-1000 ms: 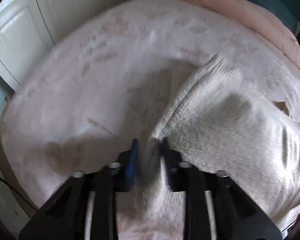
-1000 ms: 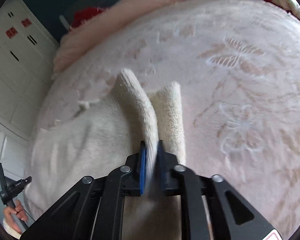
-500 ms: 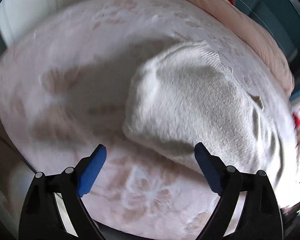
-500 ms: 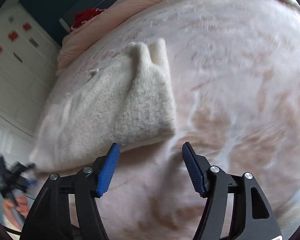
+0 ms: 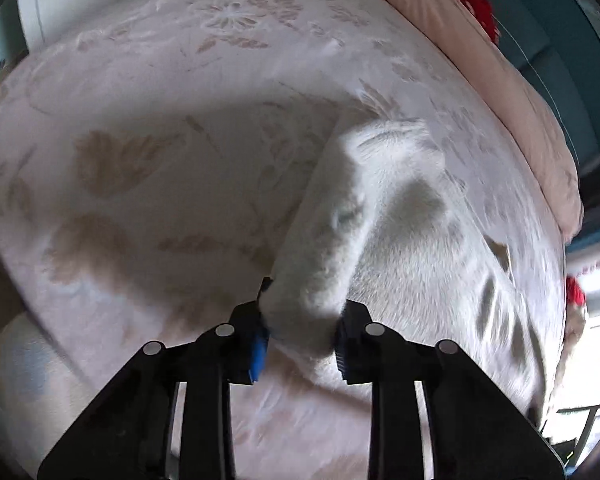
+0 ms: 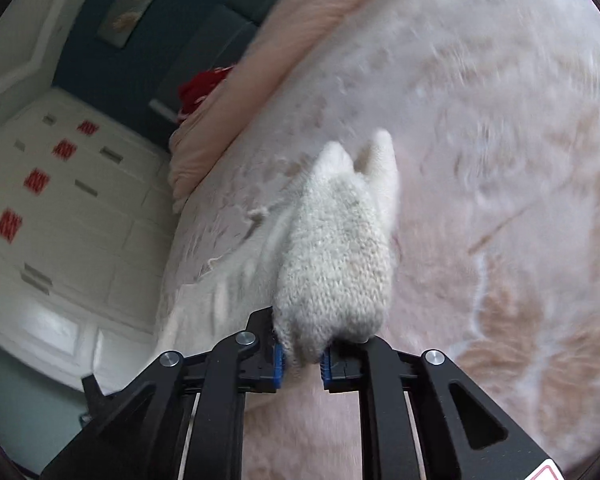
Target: Fold small clothes
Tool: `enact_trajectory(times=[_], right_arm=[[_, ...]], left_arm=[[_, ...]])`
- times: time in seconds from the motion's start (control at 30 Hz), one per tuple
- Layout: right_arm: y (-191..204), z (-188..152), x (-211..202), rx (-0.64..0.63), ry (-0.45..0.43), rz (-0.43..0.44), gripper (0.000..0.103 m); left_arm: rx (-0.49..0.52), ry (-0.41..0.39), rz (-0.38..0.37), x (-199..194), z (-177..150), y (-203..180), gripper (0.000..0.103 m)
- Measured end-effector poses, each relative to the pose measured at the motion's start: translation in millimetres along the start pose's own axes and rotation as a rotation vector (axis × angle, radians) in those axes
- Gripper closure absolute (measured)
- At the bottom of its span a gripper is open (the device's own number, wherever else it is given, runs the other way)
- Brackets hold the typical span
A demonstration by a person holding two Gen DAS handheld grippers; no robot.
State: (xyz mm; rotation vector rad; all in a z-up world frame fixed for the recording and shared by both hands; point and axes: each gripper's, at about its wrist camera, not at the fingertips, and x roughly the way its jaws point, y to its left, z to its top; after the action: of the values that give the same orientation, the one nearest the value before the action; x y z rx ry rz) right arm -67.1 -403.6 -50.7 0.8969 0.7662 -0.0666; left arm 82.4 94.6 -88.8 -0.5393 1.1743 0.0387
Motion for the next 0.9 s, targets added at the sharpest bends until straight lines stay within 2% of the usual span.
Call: enact_trajectory(times=[0.13,0.2,0.23,0.3,0.37,0.43,0.5,0.53,0.63,0.7,0.73,0.77,0.8,0.83,0.87,0.9], right_arm=[[-4.0,-19.9,-22.7,-0.091,0.059,-0.116,0.089],[-29.5,-39.4,-13.2,-0.111,0.156,-0.213,0.086],[-36.1,-43.8,-11.2,-0.120,0.176,-0.253,0.081],[-35.1,-50.7,-19.5,-0.147,0.159,-0.311,0.078],[-18.3,-47.2,-36.6,-0.217,0.094,-0.358,0.059],[3.7,-39.9,-48.0,-0.314,0.018,-0.429,0.051],[26.2,-23.9,-45.8,-0.406,-0.028,-0.432,0.046],[33.9,-15.5,-40.4,-0.428,-0.037,-0.424,0.041],[44.3,12.2,-4.1,-0.474,-0.018,-0.407,0.040],[41.7,28.9,26.3,-0.475,0.011,-0.411,0.040],[36.2,38.5,44.8,-0.460,0.032,-0.416,0.040],[30.2,42.1,53.2,-0.445,0.041,-0.426,0.040],[27.9,41.8,61.1,-0.435,0.049,-0.431,0.040],[22.0,45.1,71.0,-0.419,0.069,-0.433,0.053],[14.4,48.5,84.0,-0.394,0.111,-0.422,0.090],[9.2,51.5,93.8,-0.367,0.155,-0.400,0.096]], left_arm=[[0.047,0.069,0.034,-6.4,-32.3,15.8,0.077],[0.110,0.052,0.069,-1.6,-48.7,17.5,0.070],[0.151,0.011,0.104,-5.7,-52.7,13.7,0.064],[0.219,-0.059,0.183,-21.2,-52.3,3.7,0.062],[0.285,-0.179,0.235,-51.7,-47.2,-10.7,0.054],[0.327,-0.284,0.256,-74.2,-34.1,-22.4,0.028],[0.366,-0.341,0.241,-81.1,-12.4,-44.4,0.023],[0.370,-0.341,0.236,-77.7,-4.9,-52.0,0.020],[0.409,-0.310,0.217,-44.1,21.3,-78.8,0.017],[0.427,-0.200,0.211,-1.7,39.8,-87.8,0.017],[0.429,-0.114,0.202,26.1,49.1,-90.8,0.017],[0.419,-0.071,0.197,41.8,48.7,-93.8,0.017],[0.417,-0.040,0.195,59.2,51.2,-95.2,0.019],[0.422,-0.034,0.204,65.5,50.5,-94.0,0.033],[0.438,-0.033,0.229,75.5,49.8,-93.7,0.042],[0.438,-0.038,0.227,76.7,48.4,-92.0,0.054]])
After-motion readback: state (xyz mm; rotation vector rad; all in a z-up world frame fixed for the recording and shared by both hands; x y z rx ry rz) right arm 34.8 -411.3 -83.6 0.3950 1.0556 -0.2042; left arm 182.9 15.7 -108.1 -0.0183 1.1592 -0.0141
